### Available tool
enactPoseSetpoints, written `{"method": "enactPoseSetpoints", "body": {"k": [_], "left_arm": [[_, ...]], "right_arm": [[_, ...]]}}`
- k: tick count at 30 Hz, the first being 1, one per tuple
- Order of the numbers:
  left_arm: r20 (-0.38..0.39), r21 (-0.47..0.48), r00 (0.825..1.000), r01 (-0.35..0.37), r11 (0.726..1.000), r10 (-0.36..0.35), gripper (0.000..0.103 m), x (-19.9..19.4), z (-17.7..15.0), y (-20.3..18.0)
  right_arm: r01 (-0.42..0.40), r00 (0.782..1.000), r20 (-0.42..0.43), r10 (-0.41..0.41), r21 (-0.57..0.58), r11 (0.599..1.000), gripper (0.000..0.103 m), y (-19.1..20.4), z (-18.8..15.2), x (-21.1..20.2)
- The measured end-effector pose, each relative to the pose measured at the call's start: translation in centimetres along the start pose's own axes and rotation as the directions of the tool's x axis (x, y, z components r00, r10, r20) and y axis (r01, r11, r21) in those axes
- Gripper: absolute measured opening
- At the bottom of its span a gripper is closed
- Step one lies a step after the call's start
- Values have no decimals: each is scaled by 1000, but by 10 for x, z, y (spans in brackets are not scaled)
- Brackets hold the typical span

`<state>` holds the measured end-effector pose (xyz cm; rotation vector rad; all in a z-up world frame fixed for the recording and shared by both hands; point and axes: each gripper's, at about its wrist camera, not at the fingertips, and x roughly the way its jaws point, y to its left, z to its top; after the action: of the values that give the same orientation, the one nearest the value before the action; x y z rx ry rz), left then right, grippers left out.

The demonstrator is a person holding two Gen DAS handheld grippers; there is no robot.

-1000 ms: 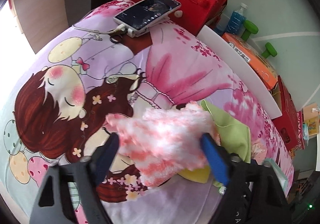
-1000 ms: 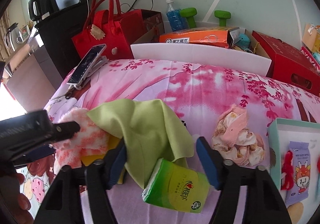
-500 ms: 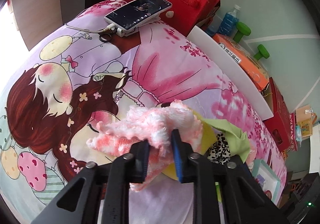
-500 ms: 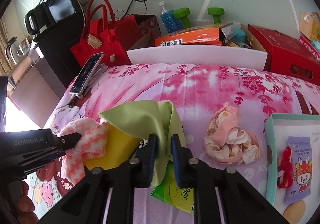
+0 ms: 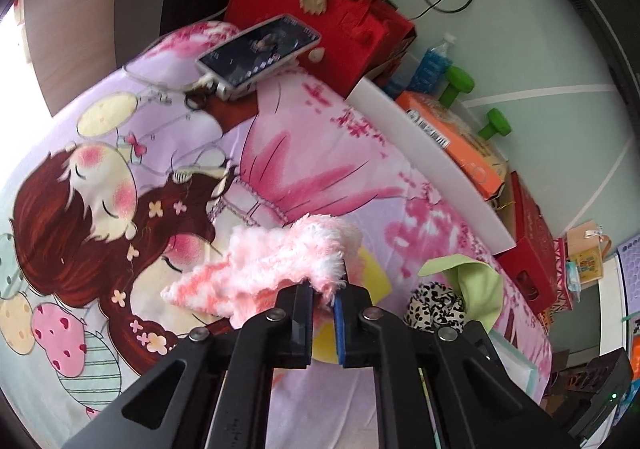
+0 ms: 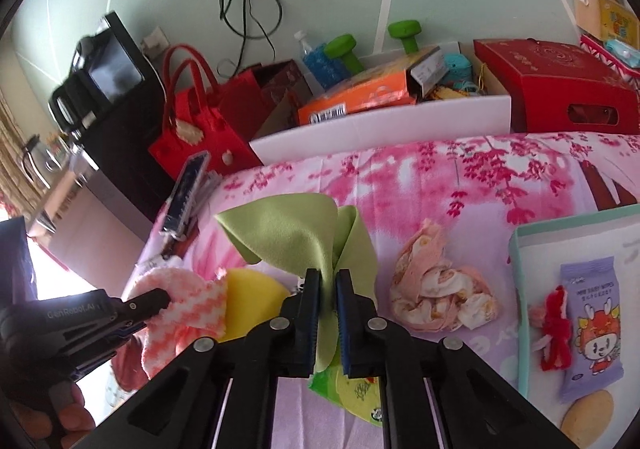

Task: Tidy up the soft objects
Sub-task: 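Grasp the pink-white fluffy towel with the left gripper while the right gripper grasps the green cloth, then lift the towel with the left gripper while the right gripper lifts the green cloth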

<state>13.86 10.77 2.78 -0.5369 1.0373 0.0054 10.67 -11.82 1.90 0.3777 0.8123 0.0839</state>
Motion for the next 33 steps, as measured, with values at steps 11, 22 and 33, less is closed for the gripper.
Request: {"method": "enactPoseSetpoints", "body": {"k": [11,22,33], "left_arm": [[67,58,997,42,997,-46,8,-35,-1,-19],[73,141,990,111,984,-122,8,-61,-24,-39],[42,177,994,94,980,-103,8,-61,-46,-38]], "right_arm": [[-19,1000,-19,19,4,1000,9,-4,8,-23],[34,999,-15,-35,-31,999,9,-8,-2,-73],[35,998,-58,-33,21,999,12,-33,-14,-55]]}}
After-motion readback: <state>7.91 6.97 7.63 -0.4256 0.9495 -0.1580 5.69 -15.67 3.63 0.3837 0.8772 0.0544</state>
